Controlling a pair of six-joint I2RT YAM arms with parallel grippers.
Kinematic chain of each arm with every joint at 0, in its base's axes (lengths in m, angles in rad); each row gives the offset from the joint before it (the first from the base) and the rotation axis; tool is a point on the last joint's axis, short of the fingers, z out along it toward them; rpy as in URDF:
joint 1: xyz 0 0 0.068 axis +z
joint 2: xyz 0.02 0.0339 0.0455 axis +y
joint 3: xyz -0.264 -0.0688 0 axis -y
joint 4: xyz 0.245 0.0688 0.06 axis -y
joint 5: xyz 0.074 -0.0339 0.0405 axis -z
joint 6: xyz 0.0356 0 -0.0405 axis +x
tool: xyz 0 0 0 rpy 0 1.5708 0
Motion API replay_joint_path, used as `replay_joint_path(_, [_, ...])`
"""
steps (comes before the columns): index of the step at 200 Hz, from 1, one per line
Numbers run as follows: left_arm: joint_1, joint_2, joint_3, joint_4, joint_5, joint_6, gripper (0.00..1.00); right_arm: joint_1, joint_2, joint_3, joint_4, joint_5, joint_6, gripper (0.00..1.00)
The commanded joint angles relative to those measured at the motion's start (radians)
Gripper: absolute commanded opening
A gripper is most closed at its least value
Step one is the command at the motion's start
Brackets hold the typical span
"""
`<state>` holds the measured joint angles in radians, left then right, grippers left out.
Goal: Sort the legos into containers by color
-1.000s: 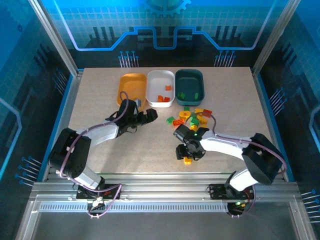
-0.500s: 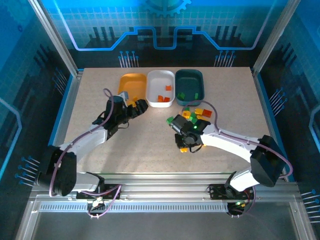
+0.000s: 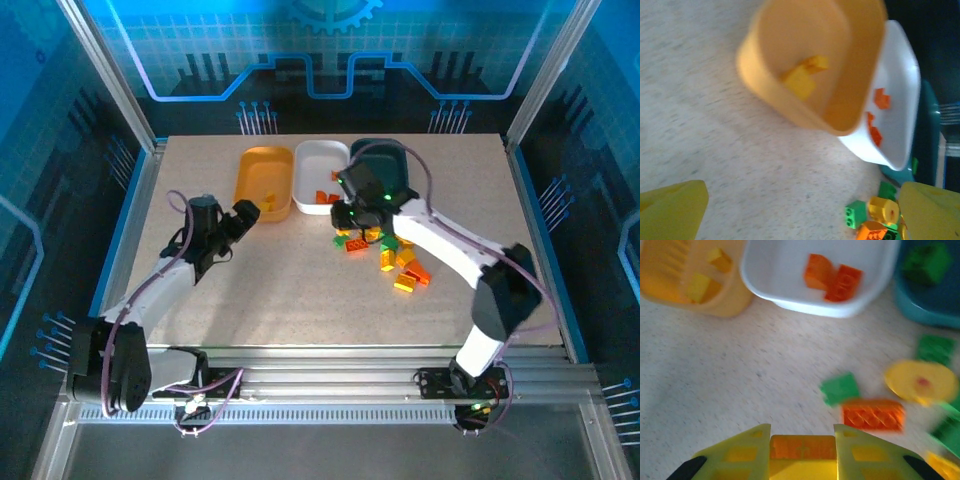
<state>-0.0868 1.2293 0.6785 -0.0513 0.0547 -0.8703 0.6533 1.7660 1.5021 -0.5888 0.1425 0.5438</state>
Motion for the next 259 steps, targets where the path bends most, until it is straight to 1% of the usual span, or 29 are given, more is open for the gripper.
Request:
replay_joint_path(1, [0.051,-0.032,-0.068,-0.071,0.088,-0.066,0.99,0.006,0.153,0.132,0.104,-0.122,-0.085,0.19])
replay_joint_path(14, [0.058,-0.052,-0.094,-0.09,0.103,-0.045,0.99,0.009,0.246,0.231,0.118,-0.145,-0.108,0.18])
replay_joint_path(28, [0.056,-0.071,-0.111,-0.1,0.126,-0.008,0.99,0.009,0.317,0.298,0.146,-0.159,-0.113,0.18])
replay_joint_path(42, [0.056,-0.092,-0.116,-0.136,0.131,0.02,0.99,0.009,0.356,0.348,0.162,-0.178,-0.112,0.18])
replay_joint_path(66, [0.055,-0.136,-0.151,-0.144,0.123,0.046,0.99,0.014,0.415,0.446,0.145,-0.213,-0.12,0.18])
replay_joint_path(81, [0.055,-0.148,-0.171,-0.127,0.124,0.051,0.99,0.018,0.462,0.514,0.121,-0.215,-0.131,0.18])
replay_joint_path(111, [0.056,-0.134,-0.188,-0.085,0.161,0.045,0.99,0.017,0.555,0.652,0.072,-0.235,-0.138,0.18])
replay_joint_path(118, [0.056,-0.13,-0.189,-0.08,0.171,0.043,0.99,0.014,0.602,0.686,0.066,-0.24,-0.135,0.18])
replay_joint_path(141, [0.055,-0.114,-0.201,-0.022,0.218,0.052,0.97,0.009,0.701,0.838,0.022,-0.253,-0.138,0.18])
replay_joint_path(158, [0.052,-0.094,-0.205,0.014,0.241,0.062,0.95,0.009,0.786,0.982,-0.021,-0.266,-0.141,0.18])
replay_joint_path(169, [0.05,-0.086,-0.2,0.022,0.256,0.071,0.95,0.009,0.84,1.07,-0.054,-0.27,-0.146,0.2])
replay_joint_path(181, [0.046,-0.084,-0.198,0.031,0.272,0.079,0.95,0.007,0.882,1.147,-0.086,-0.26,-0.149,0.32])
replay_joint_path(193, [0.034,-0.088,-0.196,0.043,0.276,0.089,0.95,0.0,0.889,1.163,-0.083,-0.263,-0.14,0.47])
replay_joint_path(199, [0.026,-0.089,-0.194,0.041,0.27,0.092,0.95,-0.006,0.882,1.159,-0.077,-0.269,-0.133,0.51])
replay_joint_path(212, [-0.002,-0.084,-0.181,0.035,0.239,0.104,0.95,-0.015,0.851,1.152,-0.07,-0.284,-0.131,0.55])
replay_joint_path(223, [-0.039,-0.063,-0.155,-0.005,0.193,0.12,0.93,-0.018,0.813,1.136,-0.074,-0.274,-0.142,0.58])
replay_joint_path(237, [-0.084,-0.018,-0.112,-0.039,0.159,0.141,0.92,-0.021,0.746,1.091,-0.068,-0.27,-0.163,0.6])
replay_joint_path(259, [-0.148,0.062,-0.071,-0.01,0.151,0.14,0.91,-0.021,0.614,0.969,-0.081,-0.229,-0.202,0.6])
